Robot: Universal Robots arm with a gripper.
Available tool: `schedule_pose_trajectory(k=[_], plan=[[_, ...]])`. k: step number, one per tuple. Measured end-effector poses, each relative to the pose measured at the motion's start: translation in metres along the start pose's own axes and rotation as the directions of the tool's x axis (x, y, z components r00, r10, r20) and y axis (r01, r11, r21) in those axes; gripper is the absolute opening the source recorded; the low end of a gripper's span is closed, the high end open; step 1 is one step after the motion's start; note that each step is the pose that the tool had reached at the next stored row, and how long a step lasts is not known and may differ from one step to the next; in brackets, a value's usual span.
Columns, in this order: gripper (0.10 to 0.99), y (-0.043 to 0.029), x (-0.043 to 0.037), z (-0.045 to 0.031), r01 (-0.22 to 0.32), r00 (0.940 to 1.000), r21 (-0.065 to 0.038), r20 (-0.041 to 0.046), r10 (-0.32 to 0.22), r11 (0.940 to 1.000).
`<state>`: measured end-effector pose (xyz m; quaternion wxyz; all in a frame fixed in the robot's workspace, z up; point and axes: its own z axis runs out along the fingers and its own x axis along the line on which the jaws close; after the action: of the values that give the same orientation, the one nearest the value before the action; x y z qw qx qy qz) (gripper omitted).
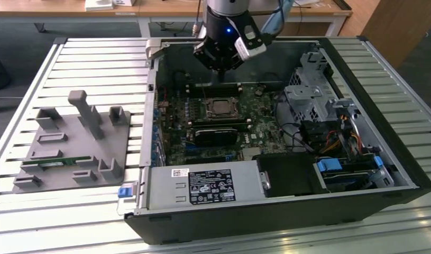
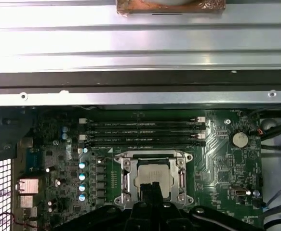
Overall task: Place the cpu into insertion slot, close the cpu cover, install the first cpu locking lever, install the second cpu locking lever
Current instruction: 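Install the first cpu locking lever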
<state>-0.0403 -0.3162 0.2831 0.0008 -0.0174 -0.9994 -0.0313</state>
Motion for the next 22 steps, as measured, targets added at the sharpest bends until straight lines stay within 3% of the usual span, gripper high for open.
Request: schedule_pose_trajectory(k=[9, 17, 22], plan=[[0.106, -0.0012, 0.0207, 0.0068, 0.005, 1.0000, 0.000, 0.0010, -0.005, 1.0000], [0.106, -0.0025, 0.0294, 0.0170, 0.012, 0.9999, 0.000, 0.0007, -0.012, 0.9999], [0.106, -0.0030, 0.0409, 0.0186, 0.016, 0.9999, 0.000, 0.0007, -0.016, 0.9999]])
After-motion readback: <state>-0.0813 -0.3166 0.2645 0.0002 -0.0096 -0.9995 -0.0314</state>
